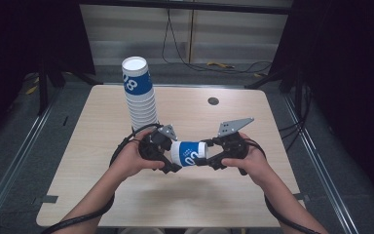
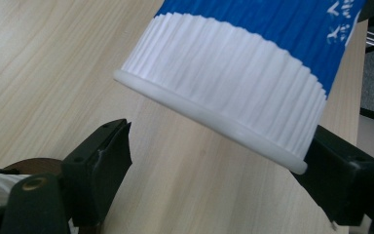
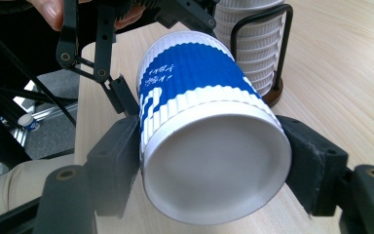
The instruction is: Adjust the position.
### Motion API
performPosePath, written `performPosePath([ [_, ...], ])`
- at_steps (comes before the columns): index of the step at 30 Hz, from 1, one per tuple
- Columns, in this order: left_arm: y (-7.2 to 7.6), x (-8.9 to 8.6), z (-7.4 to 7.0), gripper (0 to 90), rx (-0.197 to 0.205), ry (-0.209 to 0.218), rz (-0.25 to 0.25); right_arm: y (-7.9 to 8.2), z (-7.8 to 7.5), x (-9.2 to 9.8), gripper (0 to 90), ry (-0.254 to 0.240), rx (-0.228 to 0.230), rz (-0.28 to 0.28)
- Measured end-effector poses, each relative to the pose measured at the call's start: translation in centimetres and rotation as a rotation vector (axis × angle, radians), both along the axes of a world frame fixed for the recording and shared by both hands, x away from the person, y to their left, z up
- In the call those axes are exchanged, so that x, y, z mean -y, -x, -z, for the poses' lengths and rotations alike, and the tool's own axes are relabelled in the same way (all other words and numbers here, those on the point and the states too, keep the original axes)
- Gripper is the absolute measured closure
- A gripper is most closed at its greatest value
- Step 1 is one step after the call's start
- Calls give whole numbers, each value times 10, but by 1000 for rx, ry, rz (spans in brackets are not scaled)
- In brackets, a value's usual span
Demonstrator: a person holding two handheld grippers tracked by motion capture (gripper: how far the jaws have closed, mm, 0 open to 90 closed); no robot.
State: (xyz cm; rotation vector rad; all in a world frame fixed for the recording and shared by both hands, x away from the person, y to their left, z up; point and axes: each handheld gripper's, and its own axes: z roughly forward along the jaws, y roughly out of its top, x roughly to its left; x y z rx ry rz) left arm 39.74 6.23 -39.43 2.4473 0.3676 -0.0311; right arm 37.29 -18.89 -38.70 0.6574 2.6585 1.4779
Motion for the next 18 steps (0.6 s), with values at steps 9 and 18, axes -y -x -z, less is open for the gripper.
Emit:
performPosePath([
  [9, -1, 0, 0, 157, 13, 2, 18, 0, 2, 1, 282, -3, -6, -7],
  [18, -2, 2, -3, 153, 39, 12, 48, 0, 2, 0, 282, -3, -8, -11],
])
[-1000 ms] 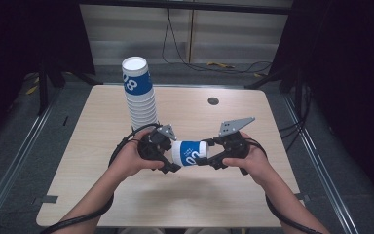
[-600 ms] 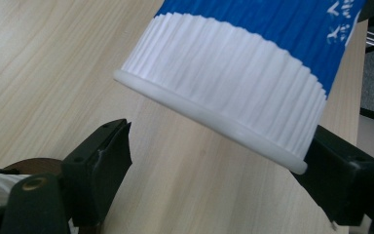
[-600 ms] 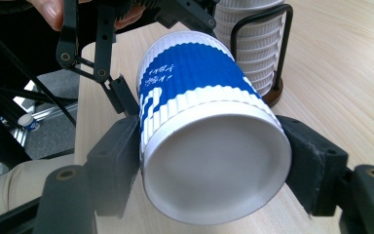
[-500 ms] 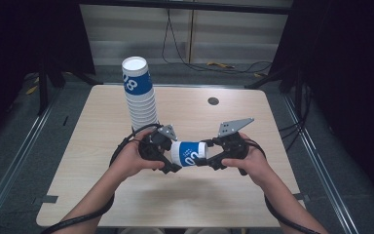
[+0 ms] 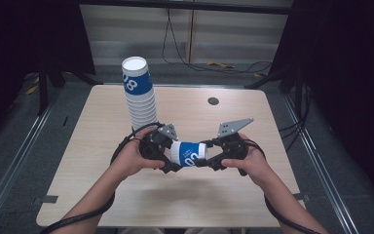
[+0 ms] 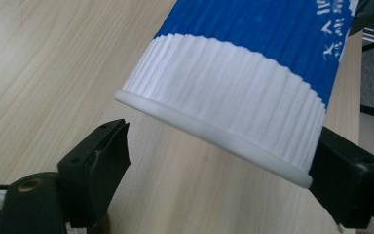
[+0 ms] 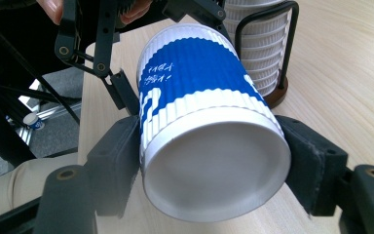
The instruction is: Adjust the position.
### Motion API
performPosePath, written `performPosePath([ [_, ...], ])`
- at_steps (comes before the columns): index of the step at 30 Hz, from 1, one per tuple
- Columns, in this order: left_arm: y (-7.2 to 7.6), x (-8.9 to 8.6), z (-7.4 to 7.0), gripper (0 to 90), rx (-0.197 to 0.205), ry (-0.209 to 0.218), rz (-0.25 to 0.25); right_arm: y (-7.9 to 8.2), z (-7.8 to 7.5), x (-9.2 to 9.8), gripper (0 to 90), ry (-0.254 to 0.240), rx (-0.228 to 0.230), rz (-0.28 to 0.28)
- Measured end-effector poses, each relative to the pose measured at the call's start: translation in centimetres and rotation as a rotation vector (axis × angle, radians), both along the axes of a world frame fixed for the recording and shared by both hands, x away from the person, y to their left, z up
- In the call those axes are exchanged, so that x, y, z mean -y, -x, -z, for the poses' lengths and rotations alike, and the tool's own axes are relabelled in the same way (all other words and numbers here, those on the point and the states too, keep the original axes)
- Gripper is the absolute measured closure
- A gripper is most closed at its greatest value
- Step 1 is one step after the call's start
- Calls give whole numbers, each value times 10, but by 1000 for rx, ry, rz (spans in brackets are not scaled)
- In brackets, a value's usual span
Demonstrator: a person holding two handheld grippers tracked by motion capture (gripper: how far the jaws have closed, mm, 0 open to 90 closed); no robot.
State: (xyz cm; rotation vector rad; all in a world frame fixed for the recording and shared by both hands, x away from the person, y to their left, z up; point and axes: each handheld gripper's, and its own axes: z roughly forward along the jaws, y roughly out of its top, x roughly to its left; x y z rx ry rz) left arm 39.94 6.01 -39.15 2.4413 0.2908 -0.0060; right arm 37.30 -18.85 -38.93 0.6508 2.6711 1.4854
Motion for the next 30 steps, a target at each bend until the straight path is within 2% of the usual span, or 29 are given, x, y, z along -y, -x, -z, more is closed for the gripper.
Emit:
performPosePath([
  [13, 0, 2, -1, 144, 10, -2, 19, -1, -1, -1, 283, 5, -4, -13],
  [18, 0, 3, -2, 144, 29, -5, 36, -1, -1, -2, 282, 5, -10, -16],
  [25, 0, 4, -2, 146, 28, -4, 40, -2, 0, -2, 282, -2, -9, -21],
  [30, 1, 3, -2, 152, 33, 9, 49, -3, 1, -2, 282, -5, -16, -22],
])
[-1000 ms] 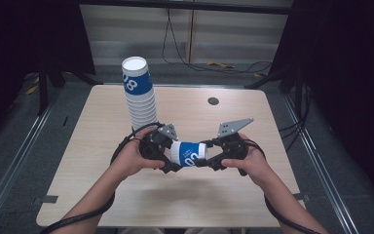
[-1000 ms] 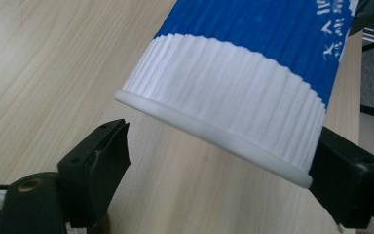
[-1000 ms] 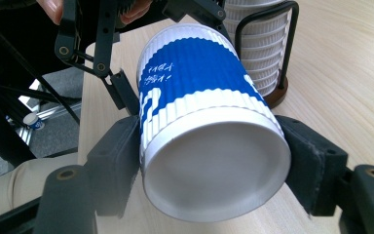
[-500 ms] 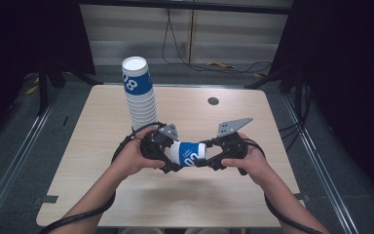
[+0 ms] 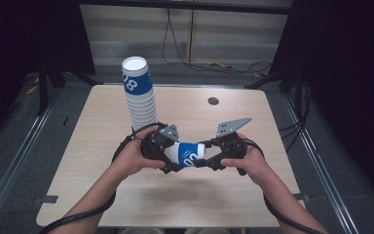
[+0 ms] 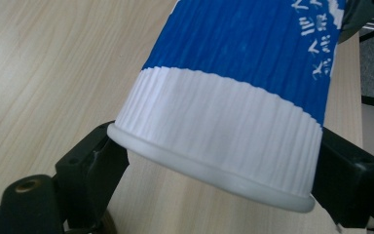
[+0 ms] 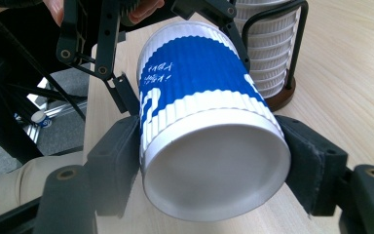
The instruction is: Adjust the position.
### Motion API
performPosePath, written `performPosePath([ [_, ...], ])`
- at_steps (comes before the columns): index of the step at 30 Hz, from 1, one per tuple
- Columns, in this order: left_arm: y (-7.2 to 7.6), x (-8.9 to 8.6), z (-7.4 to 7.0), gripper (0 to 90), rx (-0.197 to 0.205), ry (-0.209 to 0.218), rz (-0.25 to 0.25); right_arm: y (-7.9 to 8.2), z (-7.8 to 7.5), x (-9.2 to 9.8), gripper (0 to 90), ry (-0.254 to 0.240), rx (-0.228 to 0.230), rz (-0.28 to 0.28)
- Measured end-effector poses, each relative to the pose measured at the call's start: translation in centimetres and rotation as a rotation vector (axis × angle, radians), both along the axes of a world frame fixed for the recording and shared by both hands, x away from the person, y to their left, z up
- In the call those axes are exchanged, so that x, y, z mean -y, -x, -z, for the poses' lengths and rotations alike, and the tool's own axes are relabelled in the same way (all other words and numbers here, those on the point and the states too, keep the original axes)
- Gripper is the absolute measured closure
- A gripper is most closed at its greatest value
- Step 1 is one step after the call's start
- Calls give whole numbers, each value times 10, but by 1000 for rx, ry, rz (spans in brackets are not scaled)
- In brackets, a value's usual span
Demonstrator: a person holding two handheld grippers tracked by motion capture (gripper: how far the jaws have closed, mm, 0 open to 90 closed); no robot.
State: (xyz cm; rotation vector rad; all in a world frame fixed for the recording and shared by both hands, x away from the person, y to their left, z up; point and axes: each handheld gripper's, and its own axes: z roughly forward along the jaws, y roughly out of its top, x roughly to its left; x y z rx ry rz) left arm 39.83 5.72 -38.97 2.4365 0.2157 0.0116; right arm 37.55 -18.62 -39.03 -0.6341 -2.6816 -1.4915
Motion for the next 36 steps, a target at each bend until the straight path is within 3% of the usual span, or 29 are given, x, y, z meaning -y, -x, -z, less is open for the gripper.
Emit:
performPosePath([
  [5, 1, 0, -2, 157, 28, -2, 8, 0, -1, 0, 283, -3, 3, -1],
  [21, 2, 3, -3, 145, 29, -13, 23, -1, -1, -4, 283, 7, 2, -17],
  [24, 2, 2, -5, 157, 49, -4, 29, -1, -1, -4, 284, 1, 4, -18],
  [36, 2, -1, -7, 184, 13, -5, 14, -1, -2, -5, 270, -13, 13, -10],
])
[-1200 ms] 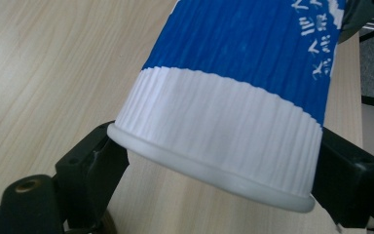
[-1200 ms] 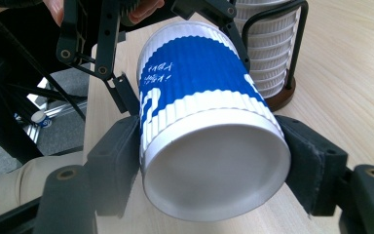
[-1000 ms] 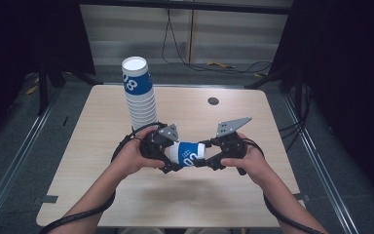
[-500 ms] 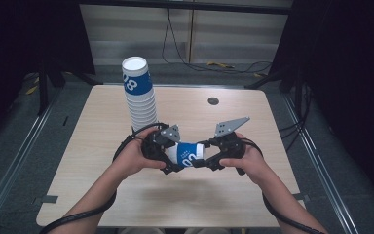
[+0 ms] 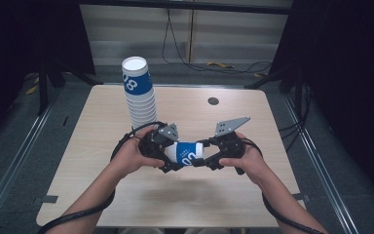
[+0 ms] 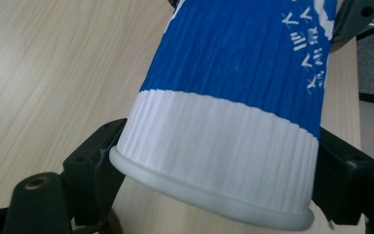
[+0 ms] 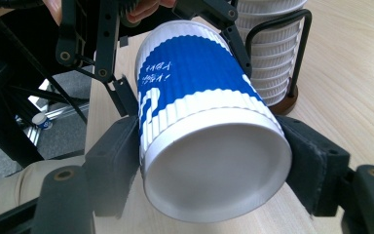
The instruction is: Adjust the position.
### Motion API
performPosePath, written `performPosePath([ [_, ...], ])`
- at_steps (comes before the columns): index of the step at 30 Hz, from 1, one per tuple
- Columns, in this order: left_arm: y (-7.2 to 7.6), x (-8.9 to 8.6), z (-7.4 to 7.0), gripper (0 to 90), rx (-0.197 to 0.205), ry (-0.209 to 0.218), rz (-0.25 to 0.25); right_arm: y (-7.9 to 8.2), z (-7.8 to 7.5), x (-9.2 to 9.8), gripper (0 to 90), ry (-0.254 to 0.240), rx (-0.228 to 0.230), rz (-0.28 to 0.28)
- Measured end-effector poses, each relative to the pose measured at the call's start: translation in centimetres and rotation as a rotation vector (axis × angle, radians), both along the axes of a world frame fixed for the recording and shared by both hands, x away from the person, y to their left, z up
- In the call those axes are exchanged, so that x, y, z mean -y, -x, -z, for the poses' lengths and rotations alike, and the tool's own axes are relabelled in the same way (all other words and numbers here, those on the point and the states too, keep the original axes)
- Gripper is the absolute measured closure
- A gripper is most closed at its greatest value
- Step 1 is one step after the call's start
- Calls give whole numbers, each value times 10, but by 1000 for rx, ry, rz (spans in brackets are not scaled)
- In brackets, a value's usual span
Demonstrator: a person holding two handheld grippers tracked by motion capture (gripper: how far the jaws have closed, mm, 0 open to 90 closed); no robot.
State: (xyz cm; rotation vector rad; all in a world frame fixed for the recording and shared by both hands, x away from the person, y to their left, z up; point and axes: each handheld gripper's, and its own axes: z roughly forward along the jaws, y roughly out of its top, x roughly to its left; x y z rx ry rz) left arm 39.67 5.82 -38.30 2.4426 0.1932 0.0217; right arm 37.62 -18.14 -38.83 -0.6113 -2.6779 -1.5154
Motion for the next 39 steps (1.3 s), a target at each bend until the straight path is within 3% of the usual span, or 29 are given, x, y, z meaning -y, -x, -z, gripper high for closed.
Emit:
performPosePath([
  [10, 1, 0, -2, 190, -6, -21, -4, 0, 1, 0, 232, 0, -7, 6],
  [18, 1, -3, -2, 190, -9, -45, -14, 1, 0, 3, 184, 22, 17, -5],
  [32, 2, 0, -6, 190, -1, -147, -12, 4, -2, 0, 162, 171, 54, -52],
  [39, 3, 0, -6, 190, -2, -167, -19, 4, -2, 0, 158, 197, 55, -58],
])
